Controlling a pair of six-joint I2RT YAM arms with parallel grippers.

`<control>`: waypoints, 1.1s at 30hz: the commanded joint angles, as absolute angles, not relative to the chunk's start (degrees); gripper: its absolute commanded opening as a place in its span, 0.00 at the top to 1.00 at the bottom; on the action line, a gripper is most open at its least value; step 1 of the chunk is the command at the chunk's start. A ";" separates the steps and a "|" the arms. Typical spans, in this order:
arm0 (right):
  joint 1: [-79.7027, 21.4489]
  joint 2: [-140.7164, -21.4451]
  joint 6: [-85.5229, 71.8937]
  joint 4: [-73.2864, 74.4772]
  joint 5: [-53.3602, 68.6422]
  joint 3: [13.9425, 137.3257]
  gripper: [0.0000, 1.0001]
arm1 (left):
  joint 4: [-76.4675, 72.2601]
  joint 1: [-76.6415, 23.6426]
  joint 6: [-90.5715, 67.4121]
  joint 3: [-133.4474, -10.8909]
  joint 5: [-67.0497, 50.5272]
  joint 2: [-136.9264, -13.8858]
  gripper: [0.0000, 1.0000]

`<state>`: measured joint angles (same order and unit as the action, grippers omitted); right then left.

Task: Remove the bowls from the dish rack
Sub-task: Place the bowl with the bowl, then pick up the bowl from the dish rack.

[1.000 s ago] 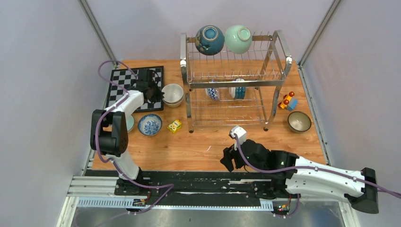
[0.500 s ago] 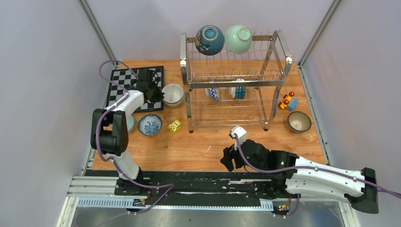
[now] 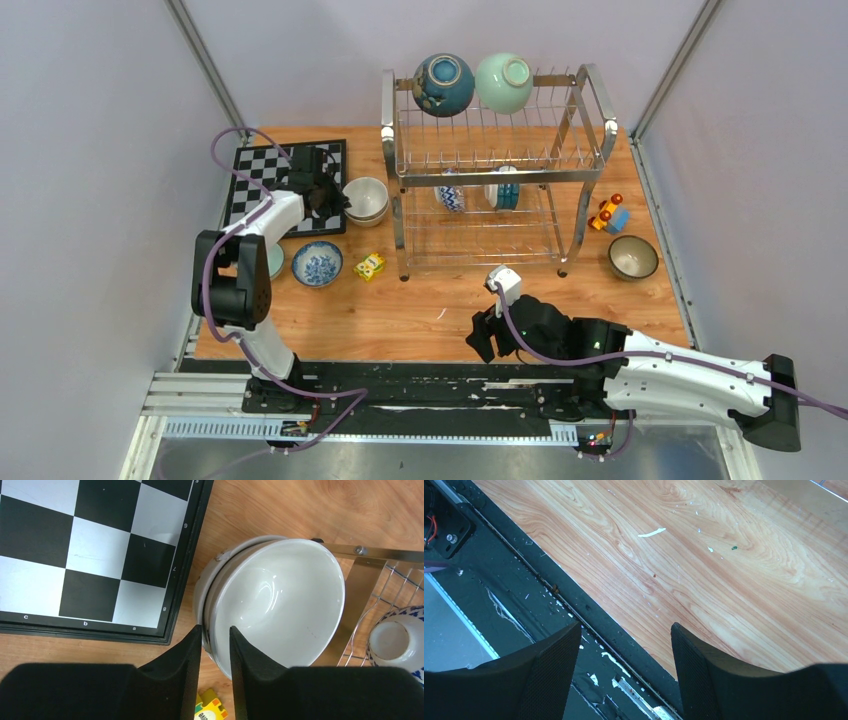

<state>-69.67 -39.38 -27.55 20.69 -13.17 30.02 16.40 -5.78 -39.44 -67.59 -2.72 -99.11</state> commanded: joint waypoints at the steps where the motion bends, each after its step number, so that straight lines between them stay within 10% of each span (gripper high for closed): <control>1: -69.16 -39.19 -27.99 21.58 -14.24 29.20 0.30 | 16.95 -5.54 -38.67 -68.76 -3.51 -96.03 0.70; 21: -68.67 -35.34 -12.79 19.56 -32.81 37.92 0.31 | 19.07 -5.65 -33.02 -50.46 -1.30 -62.73 0.16; 25: -65.81 -39.81 -9.99 20.88 -29.92 41.75 0.31 | 22.21 -5.76 -33.21 -42.69 -0.22 -53.03 0.01; 33: -46.95 -47.12 -15.78 8.61 -7.00 38.97 0.33 | 23.56 -5.72 -34.03 -33.84 -4.14 -41.12 0.00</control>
